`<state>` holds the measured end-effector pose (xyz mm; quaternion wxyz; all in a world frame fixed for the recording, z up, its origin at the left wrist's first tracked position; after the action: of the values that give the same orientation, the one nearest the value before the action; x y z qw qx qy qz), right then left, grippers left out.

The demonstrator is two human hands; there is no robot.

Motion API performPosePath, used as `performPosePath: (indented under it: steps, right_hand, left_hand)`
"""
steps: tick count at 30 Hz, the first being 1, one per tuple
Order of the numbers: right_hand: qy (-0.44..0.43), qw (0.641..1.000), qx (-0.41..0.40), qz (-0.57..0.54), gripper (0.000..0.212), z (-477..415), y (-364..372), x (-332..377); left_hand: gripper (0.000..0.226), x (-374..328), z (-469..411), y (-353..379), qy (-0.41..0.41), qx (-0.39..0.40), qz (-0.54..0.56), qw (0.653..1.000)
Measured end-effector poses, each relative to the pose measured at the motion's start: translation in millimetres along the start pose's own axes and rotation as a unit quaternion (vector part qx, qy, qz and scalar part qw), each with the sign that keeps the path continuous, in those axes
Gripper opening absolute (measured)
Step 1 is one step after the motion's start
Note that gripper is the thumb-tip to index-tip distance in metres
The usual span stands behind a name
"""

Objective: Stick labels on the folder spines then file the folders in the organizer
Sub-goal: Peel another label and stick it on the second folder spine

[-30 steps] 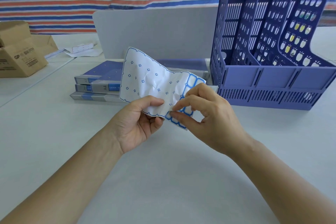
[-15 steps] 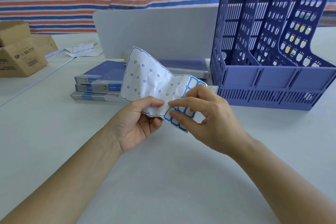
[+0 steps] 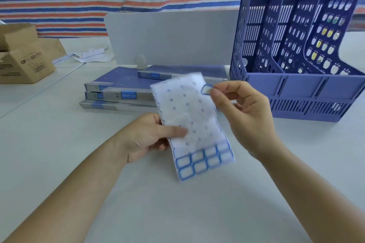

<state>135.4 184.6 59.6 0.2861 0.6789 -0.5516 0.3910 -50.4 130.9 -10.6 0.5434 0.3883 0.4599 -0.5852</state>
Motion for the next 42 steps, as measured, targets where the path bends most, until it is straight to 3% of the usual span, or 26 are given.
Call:
performPosePath:
  steps: [4,6,8,10,13,14,16,18,21,25,29,32,34,38,42]
  right_hand:
    - [0.062,0.997,-0.021,-0.029,0.004,-2.2,-6.2,-12.3]
    - [0.093,0.995,-0.024,-0.015,0.002,-1.5,-5.6,-22.4]
    - [0.117,0.993,-0.021,-0.005,0.003,-0.7,-4.4,-32.6]
    - [0.131,0.991,-0.019,0.003,0.003,-0.4,-4.5,-39.9]
    - [0.137,0.990,-0.021,0.011,0.003,-0.3,-5.6,-44.6]
    - [0.136,0.990,-0.021,0.013,0.003,-0.5,-4.9,-44.9]
    - [0.131,0.991,-0.018,0.022,0.003,-0.5,-3.8,-46.0]
    - [0.125,0.991,-0.012,0.040,0.002,0.0,-2.3,-47.2]
    - [0.114,0.991,-0.010,0.068,0.003,0.9,-1.5,-49.3]
    - [0.106,0.991,-0.012,0.080,0.002,-1.0,-0.6,-52.8]
    - [0.113,0.992,-0.013,0.060,0.002,-3.1,4.0,-59.1]
    - [0.126,0.991,-0.004,0.047,0.003,-1.2,9.3,-66.8]
    - [0.135,0.989,0.003,0.053,0.003,0.9,10.9,-72.4]
    - [0.141,0.988,0.005,0.059,0.005,1.7,11.9,-78.0]
    - [0.133,0.989,0.015,0.058,0.007,1.7,13.7,-76.7]
  left_hand:
    - [0.019,6.0,8.8,15.9,-0.027,0.073,-0.206,0.976]
    - [0.035,1.8,4.7,8.2,-0.008,0.011,-0.265,0.964]
    - [0.051,-13.7,1.4,-8.7,0.069,-0.121,-0.336,0.931]
    - [0.048,-36.7,9.9,-21.5,0.211,-0.251,-0.385,0.863]
    - [0.032,-63.8,35.9,-31.7,0.408,-0.386,-0.421,0.712]
    - [0.037,-66.7,38.7,-37.3,0.427,-0.415,-0.432,0.678]
    - [0.054,-67.4,31.9,-48.9,0.411,-0.431,-0.475,0.648]
    - [0.063,-62.6,17.1,-60.5,0.356,-0.412,-0.529,0.651]
    - [0.058,-49.5,-3.2,-68.8,0.285,-0.374,-0.581,0.665]
    - [0.060,-45.0,-19.0,-67.6,0.257,-0.339,-0.601,0.677]
    - [0.058,-74.4,-37.0,-76.2,0.211,-0.317,-0.594,0.709]
    - [0.031,-98.2,-74.6,-90.0,0.142,-0.274,-0.601,0.737]
    - [0.041,-105.5,-103.4,-94.1,0.113,-0.226,-0.602,0.757]
    - [0.064,-106.2,-154.3,-97.7,0.078,-0.168,-0.642,0.744]
    - [0.061,-92.8,-183.3,-95.6,0.046,-0.127,-0.675,0.726]
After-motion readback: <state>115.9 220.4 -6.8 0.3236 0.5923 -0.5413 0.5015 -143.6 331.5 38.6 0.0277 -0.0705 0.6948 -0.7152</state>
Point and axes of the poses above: each hand's wrist, its own z-axis away from the middle knuckle, its own y-axis out of the palm, x = y × z, the point moved 8 cm from there along -z, towards the middle knuckle, and after that the axes turned 1 degree about -z, right-handed, at the moved point
